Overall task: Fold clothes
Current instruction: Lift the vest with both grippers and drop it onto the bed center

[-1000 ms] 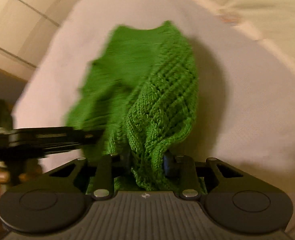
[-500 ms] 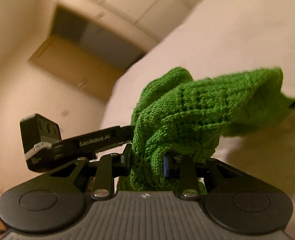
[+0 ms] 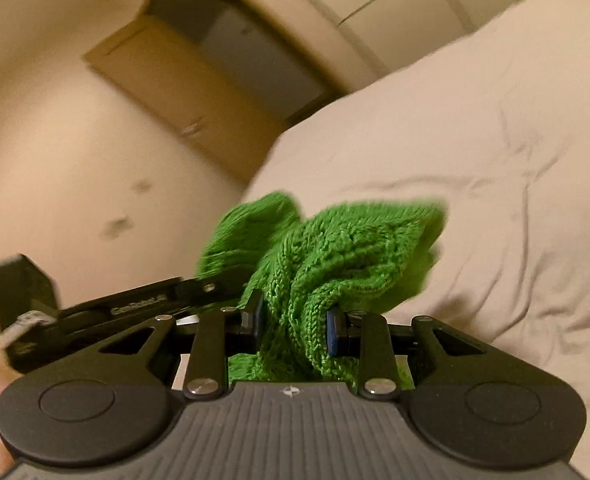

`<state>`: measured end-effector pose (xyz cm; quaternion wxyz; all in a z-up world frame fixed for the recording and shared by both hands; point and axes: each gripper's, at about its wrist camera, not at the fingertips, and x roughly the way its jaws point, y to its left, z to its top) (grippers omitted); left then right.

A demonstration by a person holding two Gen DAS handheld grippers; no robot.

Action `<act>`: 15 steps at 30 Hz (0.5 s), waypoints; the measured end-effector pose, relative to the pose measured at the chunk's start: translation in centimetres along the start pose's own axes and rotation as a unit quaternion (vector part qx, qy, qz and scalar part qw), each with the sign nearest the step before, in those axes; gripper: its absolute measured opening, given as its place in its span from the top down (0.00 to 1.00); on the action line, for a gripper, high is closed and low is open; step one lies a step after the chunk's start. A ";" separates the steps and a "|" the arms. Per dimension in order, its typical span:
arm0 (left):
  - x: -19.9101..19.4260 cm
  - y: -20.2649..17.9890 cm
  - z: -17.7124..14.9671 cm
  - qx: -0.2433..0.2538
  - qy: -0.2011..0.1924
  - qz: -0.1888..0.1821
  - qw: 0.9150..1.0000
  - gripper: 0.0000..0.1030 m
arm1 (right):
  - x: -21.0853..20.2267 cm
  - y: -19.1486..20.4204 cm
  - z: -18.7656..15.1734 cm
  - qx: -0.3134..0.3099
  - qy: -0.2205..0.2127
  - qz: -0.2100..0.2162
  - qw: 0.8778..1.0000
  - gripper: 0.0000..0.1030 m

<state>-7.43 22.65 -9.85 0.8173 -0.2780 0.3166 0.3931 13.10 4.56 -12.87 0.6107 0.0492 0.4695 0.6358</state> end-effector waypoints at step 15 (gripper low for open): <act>1.4 12.1 -9.7 0.003 0.179 0.134 0.975 0.58 | 13.7 4.9 -7.4 0.006 0.201 -0.101 0.974 0.27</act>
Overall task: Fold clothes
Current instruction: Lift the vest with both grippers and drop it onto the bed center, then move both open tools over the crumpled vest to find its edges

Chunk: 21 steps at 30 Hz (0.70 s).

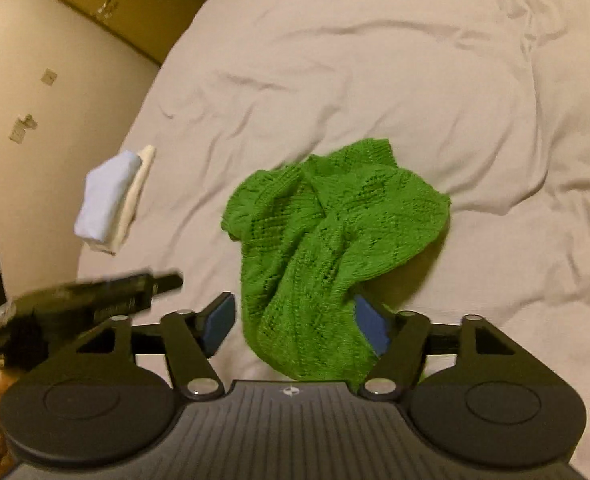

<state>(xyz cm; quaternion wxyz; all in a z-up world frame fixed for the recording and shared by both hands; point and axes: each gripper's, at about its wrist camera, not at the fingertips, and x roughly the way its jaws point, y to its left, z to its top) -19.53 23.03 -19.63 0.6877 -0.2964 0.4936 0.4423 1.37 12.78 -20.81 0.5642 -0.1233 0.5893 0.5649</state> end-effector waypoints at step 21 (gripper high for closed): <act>-11.9 -5.0 -10.5 -0.047 -0.050 0.066 0.995 0.27 | -9.5 0.6 -9.1 -0.112 -0.021 -0.081 0.990 0.13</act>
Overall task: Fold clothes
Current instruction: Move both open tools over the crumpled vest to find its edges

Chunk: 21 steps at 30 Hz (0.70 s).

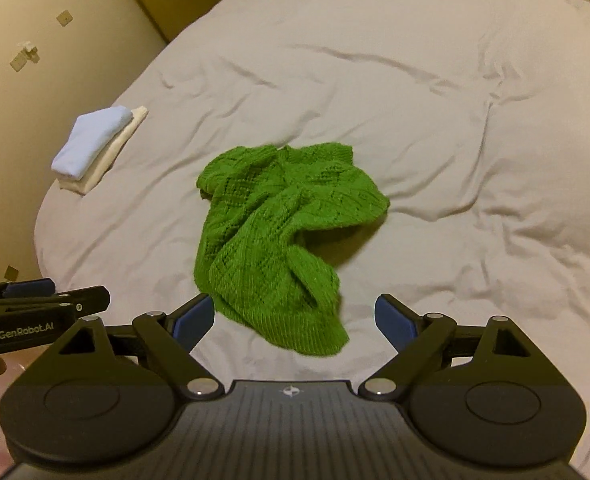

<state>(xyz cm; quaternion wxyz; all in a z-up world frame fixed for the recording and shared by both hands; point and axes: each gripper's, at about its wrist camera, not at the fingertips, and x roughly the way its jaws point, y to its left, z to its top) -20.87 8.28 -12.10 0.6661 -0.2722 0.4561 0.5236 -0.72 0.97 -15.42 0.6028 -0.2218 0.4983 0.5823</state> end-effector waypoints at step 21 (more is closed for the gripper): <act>-6.8 -2.1 -8.2 0.010 -0.036 0.005 0.999 0.20 | -6.1 -0.5 -7.8 -0.016 -0.021 -0.005 1.000 0.13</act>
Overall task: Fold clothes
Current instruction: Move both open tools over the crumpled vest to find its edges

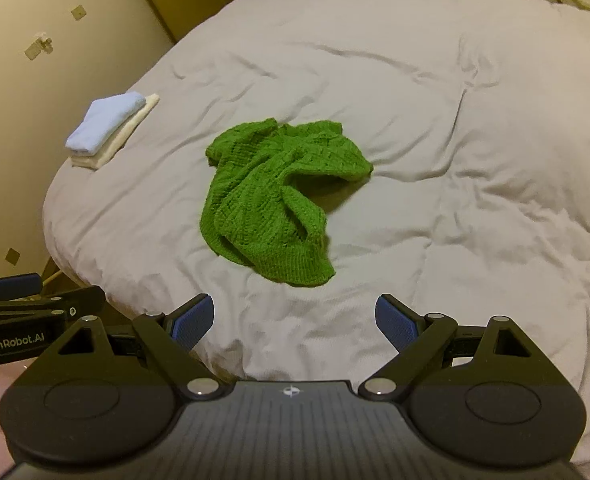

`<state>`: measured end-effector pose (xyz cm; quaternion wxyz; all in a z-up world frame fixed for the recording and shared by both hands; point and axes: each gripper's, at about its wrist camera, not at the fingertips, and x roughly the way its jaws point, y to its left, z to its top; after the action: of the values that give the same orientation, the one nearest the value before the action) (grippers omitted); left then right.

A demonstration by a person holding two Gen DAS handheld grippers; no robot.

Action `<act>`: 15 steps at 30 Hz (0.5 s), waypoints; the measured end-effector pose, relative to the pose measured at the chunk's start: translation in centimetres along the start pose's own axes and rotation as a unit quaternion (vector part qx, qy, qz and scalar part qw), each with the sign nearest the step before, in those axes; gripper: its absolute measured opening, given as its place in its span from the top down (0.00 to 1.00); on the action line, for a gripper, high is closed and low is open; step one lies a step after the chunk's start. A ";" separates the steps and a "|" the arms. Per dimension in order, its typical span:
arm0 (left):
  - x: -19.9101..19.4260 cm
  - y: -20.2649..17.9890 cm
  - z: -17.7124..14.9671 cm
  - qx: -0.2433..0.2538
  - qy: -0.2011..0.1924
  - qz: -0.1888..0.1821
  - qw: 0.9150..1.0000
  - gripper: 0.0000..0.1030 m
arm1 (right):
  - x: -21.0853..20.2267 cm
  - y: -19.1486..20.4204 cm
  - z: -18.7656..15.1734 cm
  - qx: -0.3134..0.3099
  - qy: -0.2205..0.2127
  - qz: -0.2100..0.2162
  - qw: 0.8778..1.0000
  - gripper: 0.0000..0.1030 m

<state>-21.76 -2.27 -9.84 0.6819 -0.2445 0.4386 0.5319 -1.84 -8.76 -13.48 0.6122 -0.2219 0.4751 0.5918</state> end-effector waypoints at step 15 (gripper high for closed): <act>-1.4 0.3 -1.3 -0.005 -0.005 0.018 1.000 0.17 | -1.2 0.4 -0.7 -0.012 -0.016 0.018 1.000 0.12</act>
<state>-22.59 -3.96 -9.24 0.6733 -0.2367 0.4368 0.5475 -2.22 -9.86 -12.67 0.6065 -0.2113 0.4615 0.6120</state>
